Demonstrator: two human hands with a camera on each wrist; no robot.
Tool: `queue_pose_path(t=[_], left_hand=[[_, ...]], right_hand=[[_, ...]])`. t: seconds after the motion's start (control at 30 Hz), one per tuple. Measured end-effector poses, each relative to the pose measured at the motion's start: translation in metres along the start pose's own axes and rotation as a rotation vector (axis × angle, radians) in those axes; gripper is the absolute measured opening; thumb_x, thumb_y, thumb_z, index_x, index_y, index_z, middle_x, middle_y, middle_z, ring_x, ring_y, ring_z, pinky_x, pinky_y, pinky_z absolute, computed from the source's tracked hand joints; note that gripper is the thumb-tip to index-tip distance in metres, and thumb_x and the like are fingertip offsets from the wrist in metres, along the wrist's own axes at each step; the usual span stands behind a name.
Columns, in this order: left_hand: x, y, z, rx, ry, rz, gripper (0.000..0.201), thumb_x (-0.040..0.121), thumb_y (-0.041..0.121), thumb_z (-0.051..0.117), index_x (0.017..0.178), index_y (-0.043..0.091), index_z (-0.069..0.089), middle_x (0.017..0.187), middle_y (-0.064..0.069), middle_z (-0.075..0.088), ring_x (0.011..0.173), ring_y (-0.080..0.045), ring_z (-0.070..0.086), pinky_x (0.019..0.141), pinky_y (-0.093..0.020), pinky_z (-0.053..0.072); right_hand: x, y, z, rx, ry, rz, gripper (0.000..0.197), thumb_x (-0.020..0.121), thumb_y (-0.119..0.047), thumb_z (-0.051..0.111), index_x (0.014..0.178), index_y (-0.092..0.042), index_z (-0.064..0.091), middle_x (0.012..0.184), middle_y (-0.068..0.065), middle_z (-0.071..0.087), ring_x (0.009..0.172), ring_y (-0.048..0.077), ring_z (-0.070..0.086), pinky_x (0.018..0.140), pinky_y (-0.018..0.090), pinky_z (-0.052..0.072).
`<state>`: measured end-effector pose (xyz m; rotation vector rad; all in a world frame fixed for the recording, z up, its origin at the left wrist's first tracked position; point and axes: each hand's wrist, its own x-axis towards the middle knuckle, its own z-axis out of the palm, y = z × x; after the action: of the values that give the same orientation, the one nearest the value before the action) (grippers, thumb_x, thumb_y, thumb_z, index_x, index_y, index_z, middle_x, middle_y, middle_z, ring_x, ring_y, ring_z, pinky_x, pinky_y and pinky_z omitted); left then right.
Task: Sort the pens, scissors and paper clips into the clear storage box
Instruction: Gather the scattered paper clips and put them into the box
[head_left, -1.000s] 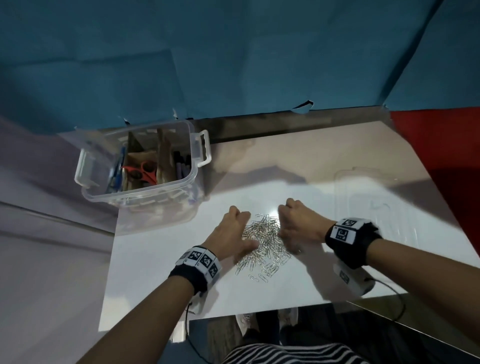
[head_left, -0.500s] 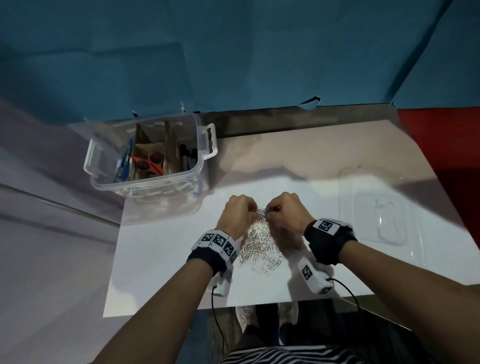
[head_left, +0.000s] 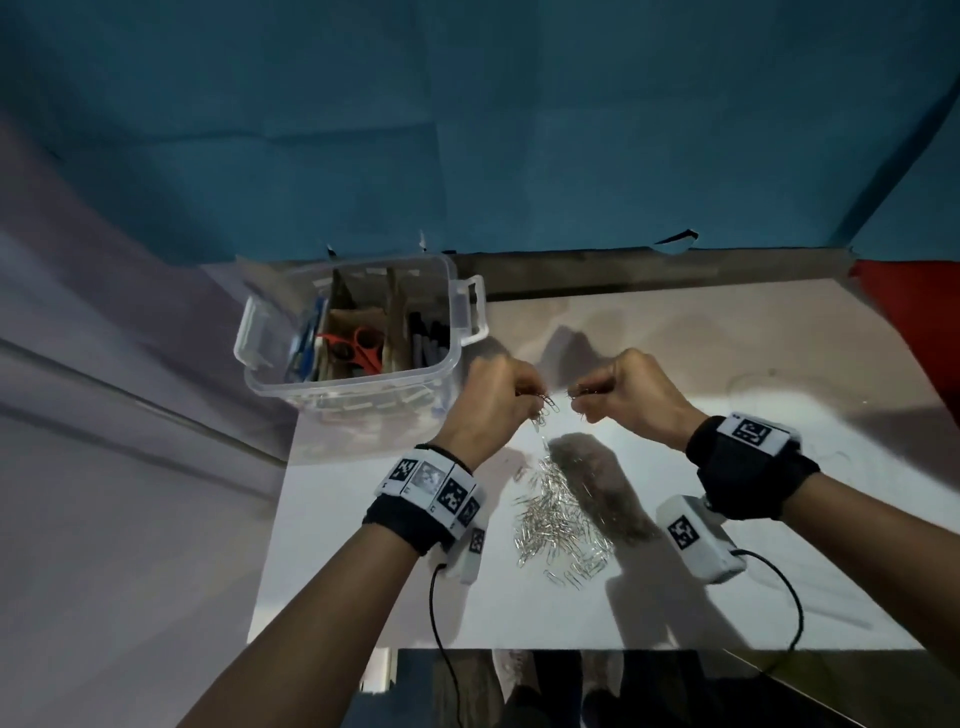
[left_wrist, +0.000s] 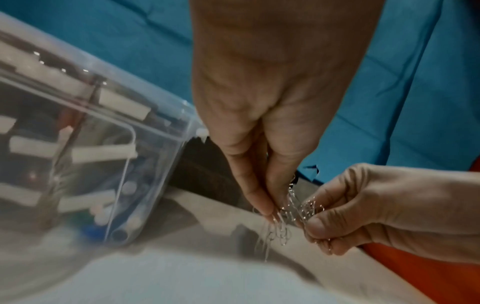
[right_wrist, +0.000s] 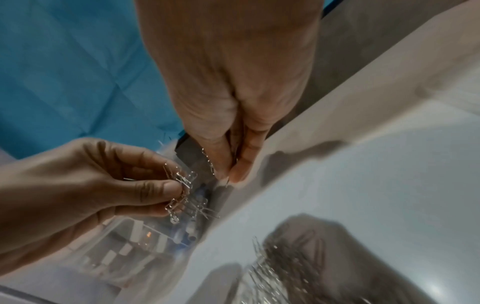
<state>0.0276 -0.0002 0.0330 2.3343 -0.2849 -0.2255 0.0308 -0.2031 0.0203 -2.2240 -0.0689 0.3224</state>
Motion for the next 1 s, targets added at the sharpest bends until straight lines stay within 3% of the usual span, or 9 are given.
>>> queue_pose_path(t=[0.1,0.2,0.33,0.47,0.6,0.67,0.8,0.9,1.0], left_hand=[[0.001,0.013,-0.038,-0.053,0.085,0.029,0.011,0.080,0.001,0.079,0.090,0.006,0.080,0.079,-0.002,0.077,0.070,-0.003,0.072,0.069,-0.016,0.058],[0.004,0.012,-0.083,-0.021,0.154,0.015,0.014,0.081,0.012,0.082,0.095,0.009,0.080,0.087,0.001,0.078,0.078,-0.002,0.072,0.077,-0.014,0.058],[0.019,-0.017,-0.146,-0.062,0.263,-0.062,0.012,0.079,0.011,0.083,0.090,0.014,0.081,0.081,0.004,0.078,0.074,-0.006,0.074,0.078,-0.030,0.062],[0.030,-0.048,-0.200,0.067,0.376,-0.116,0.014,0.077,0.006,0.083,0.091,0.007,0.081,0.086,0.000,0.075,0.082,-0.008,0.069,0.064,0.000,0.045],[0.055,-0.081,-0.216,0.142,0.332,-0.268,0.012,0.079,0.008,0.079,0.091,0.008,0.081,0.087,-0.009,0.077,0.084,-0.016,0.072,0.061,-0.013,0.045],[0.067,-0.093,-0.211,0.190,0.295,-0.341,0.010,0.083,0.013,0.076,0.091,0.014,0.081,0.096,-0.008,0.077,0.091,-0.018,0.072,0.069,-0.014,0.047],[0.085,-0.113,-0.205,0.181,0.226,-0.414,0.015,0.077,0.011,0.074,0.081,0.025,0.076,0.103,-0.005,0.075,0.096,-0.023,0.072,0.088,-0.035,0.058],[0.090,-0.115,-0.209,0.155,0.206,-0.405,0.025,0.081,0.000,0.070,0.099,0.015,0.078,0.106,-0.006,0.072,0.095,-0.023,0.071,0.086,-0.032,0.058],[0.095,-0.112,-0.211,0.123,0.214,-0.402,0.015,0.085,-0.003,0.071,0.095,0.005,0.078,0.097,-0.013,0.073,0.087,-0.026,0.073,0.080,-0.034,0.061]], right_hand=[[0.013,-0.032,-0.010,0.039,-0.005,-0.068,0.005,0.081,-0.006,0.078,0.083,-0.011,0.080,0.069,-0.005,0.073,0.058,0.002,0.067,0.057,0.014,0.050],[0.032,-0.071,-0.014,0.067,-0.012,-0.126,0.004,0.082,-0.008,0.078,0.084,-0.010,0.080,0.074,-0.006,0.075,0.064,0.004,0.068,0.063,0.018,0.054],[0.068,-0.126,-0.002,0.061,0.001,-0.207,0.006,0.079,-0.009,0.081,0.084,-0.011,0.080,0.070,-0.004,0.074,0.059,0.000,0.067,0.064,0.017,0.054],[0.108,-0.176,0.027,0.000,-0.004,-0.233,0.009,0.077,-0.013,0.081,0.085,-0.009,0.080,0.076,0.007,0.076,0.069,0.012,0.070,0.068,0.027,0.055],[0.148,-0.215,0.067,-0.083,-0.006,-0.237,0.018,0.074,-0.011,0.081,0.092,-0.007,0.080,0.091,0.010,0.077,0.081,0.017,0.070,0.078,0.029,0.058],[0.166,-0.227,0.085,-0.184,0.010,-0.191,0.020,0.078,-0.010,0.077,0.097,-0.008,0.079,0.098,0.006,0.076,0.092,0.018,0.070,0.079,0.024,0.054],[0.185,-0.237,0.104,-0.291,-0.011,-0.138,0.012,0.082,-0.007,0.067,0.091,0.000,0.071,0.087,0.008,0.068,0.098,0.028,0.069,0.067,0.026,0.045],[0.191,-0.239,0.102,-0.321,-0.045,-0.147,0.019,0.082,-0.005,0.068,0.099,0.002,0.073,0.099,0.015,0.073,0.098,0.030,0.069,0.070,0.029,0.050],[0.195,-0.234,0.095,-0.302,-0.042,-0.161,0.019,0.080,-0.001,0.069,0.097,-0.002,0.077,0.099,0.014,0.075,0.095,0.026,0.071,0.083,0.034,0.058]])
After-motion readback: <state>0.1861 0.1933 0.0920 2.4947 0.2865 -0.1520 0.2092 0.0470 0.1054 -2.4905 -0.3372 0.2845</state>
